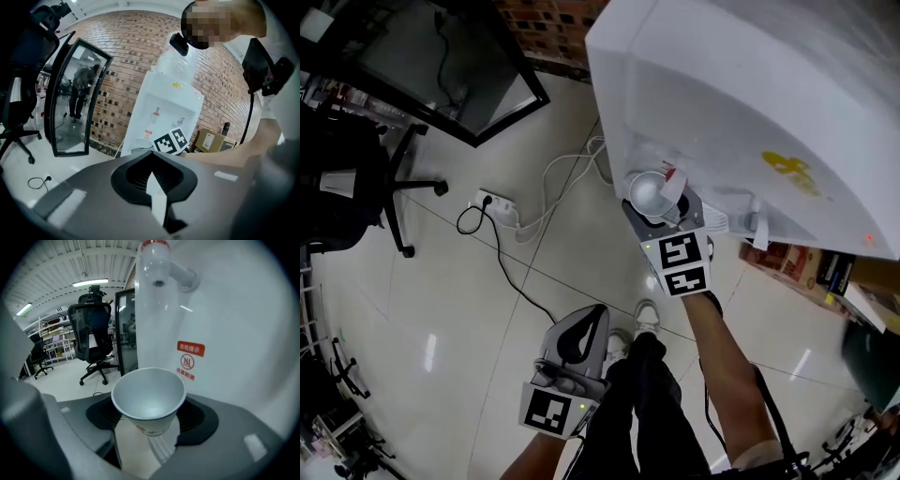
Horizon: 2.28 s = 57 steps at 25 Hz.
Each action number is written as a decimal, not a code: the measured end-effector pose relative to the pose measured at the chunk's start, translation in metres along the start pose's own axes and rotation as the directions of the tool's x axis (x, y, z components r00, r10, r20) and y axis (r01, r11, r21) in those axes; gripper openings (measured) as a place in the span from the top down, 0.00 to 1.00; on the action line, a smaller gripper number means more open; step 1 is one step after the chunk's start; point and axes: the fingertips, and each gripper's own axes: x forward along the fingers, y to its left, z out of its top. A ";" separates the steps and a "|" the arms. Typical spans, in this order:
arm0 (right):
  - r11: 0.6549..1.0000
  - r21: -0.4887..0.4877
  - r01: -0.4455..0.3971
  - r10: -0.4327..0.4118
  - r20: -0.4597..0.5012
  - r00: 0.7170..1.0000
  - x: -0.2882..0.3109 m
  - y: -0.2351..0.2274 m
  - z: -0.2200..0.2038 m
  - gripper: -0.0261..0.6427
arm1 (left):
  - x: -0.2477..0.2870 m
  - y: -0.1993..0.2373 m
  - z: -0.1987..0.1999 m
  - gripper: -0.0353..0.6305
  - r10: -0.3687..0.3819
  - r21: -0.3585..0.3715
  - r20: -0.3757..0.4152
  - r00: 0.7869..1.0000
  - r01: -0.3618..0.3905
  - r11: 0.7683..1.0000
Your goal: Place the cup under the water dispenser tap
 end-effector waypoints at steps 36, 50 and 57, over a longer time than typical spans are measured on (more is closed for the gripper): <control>0.990 0.107 -0.091 0.084 0.065 0.994 -0.186 0.101 0.118 0.36 | -0.087 -0.061 0.144 0.96 -0.017 0.003 0.147 0.989 0.017 1.000; 0.983 -0.054 -0.178 0.185 0.215 0.959 -0.344 0.173 0.223 0.71 | -0.168 -0.112 0.227 0.96 -0.088 0.089 0.287 0.954 0.065 0.994; 0.983 -0.101 -0.154 0.176 0.254 0.951 -0.395 0.199 0.235 0.81 | -0.196 -0.142 0.228 0.96 -0.159 0.110 0.299 0.941 0.132 0.985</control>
